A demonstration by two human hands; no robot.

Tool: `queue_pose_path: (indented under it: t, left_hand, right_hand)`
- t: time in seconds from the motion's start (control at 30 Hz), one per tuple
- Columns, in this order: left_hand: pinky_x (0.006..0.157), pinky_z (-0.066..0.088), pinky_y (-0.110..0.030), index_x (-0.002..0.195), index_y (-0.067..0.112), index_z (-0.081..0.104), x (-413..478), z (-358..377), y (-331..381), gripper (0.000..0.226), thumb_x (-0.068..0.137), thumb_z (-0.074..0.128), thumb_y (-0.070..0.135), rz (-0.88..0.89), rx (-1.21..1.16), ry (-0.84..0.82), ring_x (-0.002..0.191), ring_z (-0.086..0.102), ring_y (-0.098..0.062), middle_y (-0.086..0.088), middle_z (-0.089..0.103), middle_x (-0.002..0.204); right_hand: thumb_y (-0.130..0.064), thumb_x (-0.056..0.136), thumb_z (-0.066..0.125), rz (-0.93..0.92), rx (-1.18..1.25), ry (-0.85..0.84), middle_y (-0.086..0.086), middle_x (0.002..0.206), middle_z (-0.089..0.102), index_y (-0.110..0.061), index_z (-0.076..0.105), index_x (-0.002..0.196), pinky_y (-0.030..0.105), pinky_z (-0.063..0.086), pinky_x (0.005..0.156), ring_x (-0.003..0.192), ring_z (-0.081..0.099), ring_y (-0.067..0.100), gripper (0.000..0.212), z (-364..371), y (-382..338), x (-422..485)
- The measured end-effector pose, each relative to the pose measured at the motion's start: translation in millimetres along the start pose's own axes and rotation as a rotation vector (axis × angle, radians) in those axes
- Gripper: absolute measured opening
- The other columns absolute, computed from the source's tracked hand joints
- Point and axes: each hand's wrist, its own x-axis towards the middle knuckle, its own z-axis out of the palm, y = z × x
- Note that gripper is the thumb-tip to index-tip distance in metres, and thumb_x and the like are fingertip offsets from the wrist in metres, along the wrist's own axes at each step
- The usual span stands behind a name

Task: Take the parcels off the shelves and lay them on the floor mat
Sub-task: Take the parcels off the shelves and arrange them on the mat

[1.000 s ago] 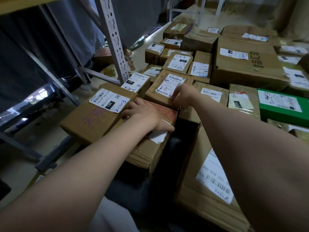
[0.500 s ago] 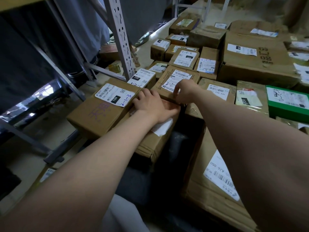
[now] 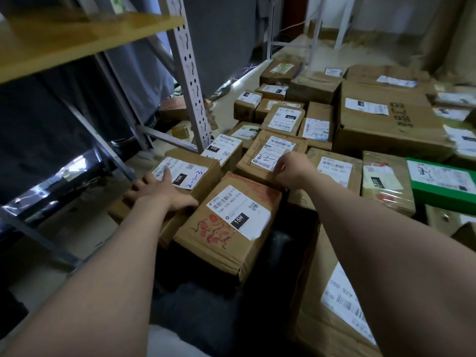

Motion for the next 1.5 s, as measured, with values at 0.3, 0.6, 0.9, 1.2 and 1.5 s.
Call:
queue_pose_path:
  t: [0.3, 0.6, 0.9, 1.2, 1.5]
  left_hand:
    - [0.116, 0.018, -0.052, 0.154, 0.027, 0.020, -7.7, 7.0, 24.3, 0.125, 0.055, 0.057, 0.093, -0.028, 0.036, 0.145, 0.144, 0.018, -0.042, -0.023, 0.018, 0.157]
    - [0.115, 0.006, -0.066, 0.157, 0.021, 0.012, -15.6, 5.9, 52.5, 0.121, 0.066, 0.031, 0.098, -0.101, -0.051, 0.088, 0.146, 0.008, -0.049, -0.025, 0.009, 0.160]
    - [0.115, 0.005, -0.067, 0.157, 0.019, 0.013, -9.1, 13.9, 64.7, 0.124, 0.063, 0.039, 0.097, -0.081, -0.044, 0.103, 0.145, 0.008, -0.051, -0.025, 0.006, 0.161]
    - [0.117, 0.006, -0.065, 0.156, 0.015, 0.017, -19.5, 19.5, 95.2, 0.114, 0.072, 0.041, 0.089, 0.112, -0.013, 0.186, 0.147, 0.004, -0.048, -0.024, 0.008, 0.161]
    - [0.105, 0.031, -0.063, 0.155, 0.019, 0.010, -83.2, 23.8, 149.0, 0.133, 0.055, 0.059, 0.091, 0.433, 0.237, 0.025, 0.141, 0.018, -0.046, -0.020, 0.008, 0.159]
  right_hand:
    - [-0.047, 0.079, 0.070, 0.595, -0.026, 0.230, 0.020, 0.148, 0.029, -0.010, 0.033, 0.145, 0.059, 0.034, 0.107, 0.138, 0.028, 0.042, 0.084, -4.6, 24.9, -14.0]
    - [-0.083, 0.055, 0.073, 0.724, 0.091, 0.112, 0.027, 0.159, -0.006, -0.014, -0.006, 0.156, 0.069, 0.029, 0.106, 0.146, 0.003, 0.047, 0.146, 2.4, 47.5, -22.6]
    - [-0.084, 0.055, 0.070, 0.671, 0.101, 0.250, 0.017, 0.162, -0.001, -0.015, 0.004, 0.157, 0.077, 0.022, 0.102, 0.149, 0.002, 0.038, 0.139, 4.3, 58.1, -22.0]
    - [-0.081, 0.061, 0.070, 0.643, 0.069, 0.294, 0.017, 0.160, 0.010, -0.012, 0.012, 0.156, 0.078, 0.019, 0.104, 0.149, 0.008, 0.036, 0.131, 9.3, 59.5, -14.2]
    - [-0.067, 0.077, 0.066, 0.506, -0.013, 0.355, 0.020, 0.158, 0.025, -0.009, 0.025, 0.152, 0.071, 0.015, 0.112, 0.149, 0.013, 0.038, 0.103, 3.4, 41.6, -7.2]
